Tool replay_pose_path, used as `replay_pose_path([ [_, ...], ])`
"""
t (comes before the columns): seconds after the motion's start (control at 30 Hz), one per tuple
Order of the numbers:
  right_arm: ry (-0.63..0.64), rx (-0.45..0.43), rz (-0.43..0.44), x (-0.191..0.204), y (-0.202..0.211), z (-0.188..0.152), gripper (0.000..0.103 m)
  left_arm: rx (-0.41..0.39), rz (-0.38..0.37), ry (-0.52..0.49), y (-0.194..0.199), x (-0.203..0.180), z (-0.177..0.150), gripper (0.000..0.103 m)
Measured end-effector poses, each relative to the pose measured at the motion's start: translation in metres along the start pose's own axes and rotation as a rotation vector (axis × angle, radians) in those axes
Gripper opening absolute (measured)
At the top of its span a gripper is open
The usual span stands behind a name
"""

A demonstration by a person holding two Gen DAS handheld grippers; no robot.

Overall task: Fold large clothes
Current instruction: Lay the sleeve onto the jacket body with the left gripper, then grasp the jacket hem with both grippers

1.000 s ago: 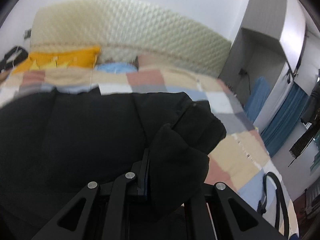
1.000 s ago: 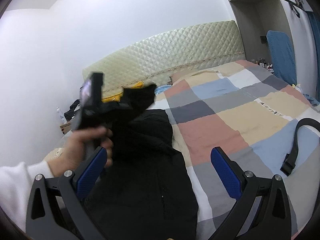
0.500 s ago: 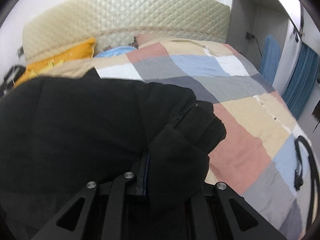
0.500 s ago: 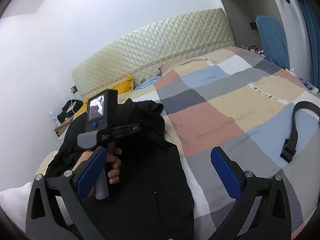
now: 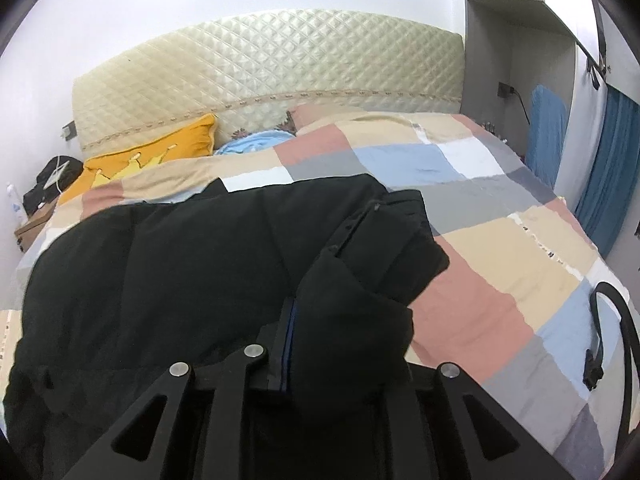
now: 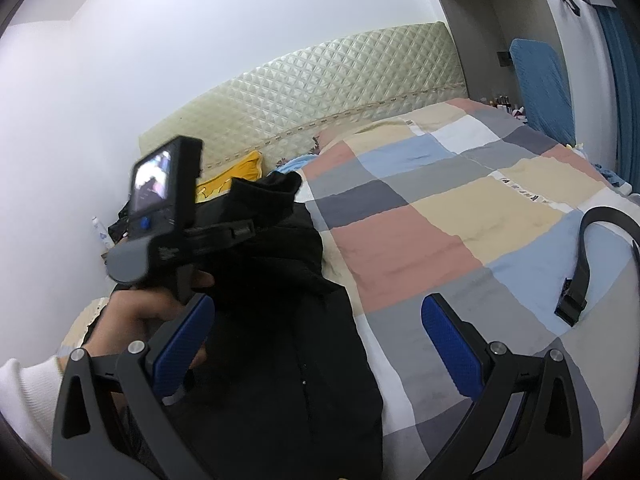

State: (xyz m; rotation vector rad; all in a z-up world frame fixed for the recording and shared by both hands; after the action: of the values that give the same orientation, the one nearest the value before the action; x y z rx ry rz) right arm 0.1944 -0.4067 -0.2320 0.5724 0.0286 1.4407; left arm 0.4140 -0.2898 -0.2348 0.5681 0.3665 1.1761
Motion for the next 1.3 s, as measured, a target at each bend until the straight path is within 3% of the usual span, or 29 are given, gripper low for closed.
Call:
replay_pose_path([
  [0.07,-0.004,-0.007,-0.009,-0.004,0.002,0.001,0.103,0.020,0.005,0.025,0.008,0.004,-0.003,0.037],
  [0.1,-0.008,-0.009,-0.010,-0.004,0.003,0.001,0.103,0.033,0.005,0.043,0.013,0.006,-0.005,0.051],
  [0.13,-0.013,-0.013,-0.012,-0.006,0.004,0.001,0.103,0.043,-0.002,0.065,0.018,0.009,-0.008,0.056],
  [0.3,-0.010,-0.010,-0.017,-0.006,0.007,0.000,0.103,0.033,-0.025,0.135,0.055,0.026,-0.008,0.056],
  [0.9,0.094,-0.043,-0.012,0.014,0.042,0.005,0.103,-0.093,0.006,0.136,0.191,0.102,0.001,0.057],
  [1.1,0.144,-0.051,0.031,0.037,0.057,0.003,0.103,-0.134,0.033,0.128,0.221,0.127,-0.019,0.057],
  [1.3,0.209,-0.032,0.077,0.062,0.065,-0.008,0.103,-0.117,0.039,0.144,0.234,0.148,-0.057,0.057],
])
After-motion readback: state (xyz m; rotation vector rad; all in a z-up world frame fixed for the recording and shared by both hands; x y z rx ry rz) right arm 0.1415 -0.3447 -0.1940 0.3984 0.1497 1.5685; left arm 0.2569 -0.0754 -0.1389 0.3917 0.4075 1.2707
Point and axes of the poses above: each gripper's, at about its wrist camera, not at the fingertips, and y roughly against the way its jaws point, x to its left, z to its top, the point moved 10 cm from there along -y, roughly the way its jaws point, and after that the axes turned 5 degrees about -x, right-handed, at the moved point
